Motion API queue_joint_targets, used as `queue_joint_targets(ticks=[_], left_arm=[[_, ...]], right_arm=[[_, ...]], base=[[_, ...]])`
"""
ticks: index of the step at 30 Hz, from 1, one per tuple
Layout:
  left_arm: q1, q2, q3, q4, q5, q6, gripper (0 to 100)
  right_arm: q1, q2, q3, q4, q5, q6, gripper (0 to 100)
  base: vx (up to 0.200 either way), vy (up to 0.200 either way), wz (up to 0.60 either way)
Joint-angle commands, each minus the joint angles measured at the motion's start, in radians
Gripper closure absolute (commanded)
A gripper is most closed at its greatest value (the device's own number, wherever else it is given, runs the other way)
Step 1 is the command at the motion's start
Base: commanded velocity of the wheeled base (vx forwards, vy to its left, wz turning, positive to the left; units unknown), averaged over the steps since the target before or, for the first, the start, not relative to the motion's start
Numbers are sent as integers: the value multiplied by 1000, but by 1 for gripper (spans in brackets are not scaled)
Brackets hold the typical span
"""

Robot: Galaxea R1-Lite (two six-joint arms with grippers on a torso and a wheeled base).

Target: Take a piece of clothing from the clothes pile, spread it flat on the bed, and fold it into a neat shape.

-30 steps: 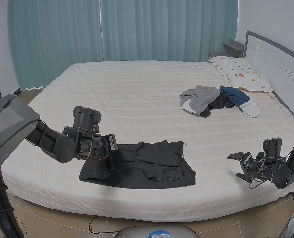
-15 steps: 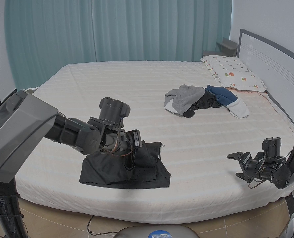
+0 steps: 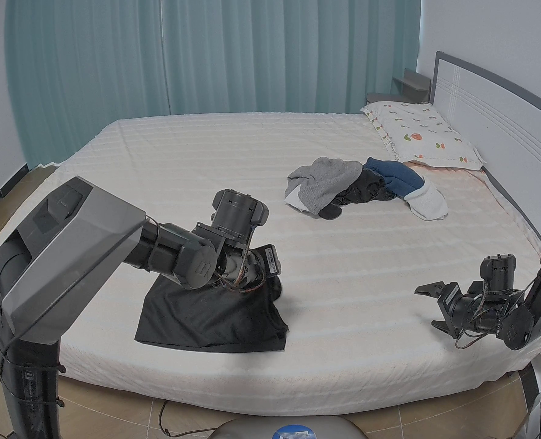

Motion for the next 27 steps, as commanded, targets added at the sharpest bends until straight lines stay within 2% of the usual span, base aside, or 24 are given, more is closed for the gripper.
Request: queue_joint_targets(ticks=[1, 7, 15, 18, 20, 23, 27], left_arm=[[-2, -4, 11, -1, -1, -13, 0], [18, -77, 63, -1, -1, -67, 0], [119, -202, 270, -33, -15, -94, 0], [142, -230, 324, -71, -44, -128, 0], [185, -282, 433, -165, -132, -167, 0], [217, -311, 524, -244, -184, -194, 0], [268, -307, 600, -329, -196, -226, 0]], right_arm=[[1, 3, 3, 0, 0, 0, 0], [1, 2, 12, 0, 0, -2, 0], [15, 5, 13, 0, 0, -2, 0], [20, 5, 13, 0, 0, -3, 0], [38, 9, 13, 0, 0, -3, 0], [55, 20, 10, 0, -3, -6, 0], [84, 28, -7, 0, -7, -9, 0]], base=[[0, 0, 0], [0, 0, 0], [0, 0, 0], [0, 0, 0], [0, 100, 0], [0, 200, 0], [0, 200, 0]])
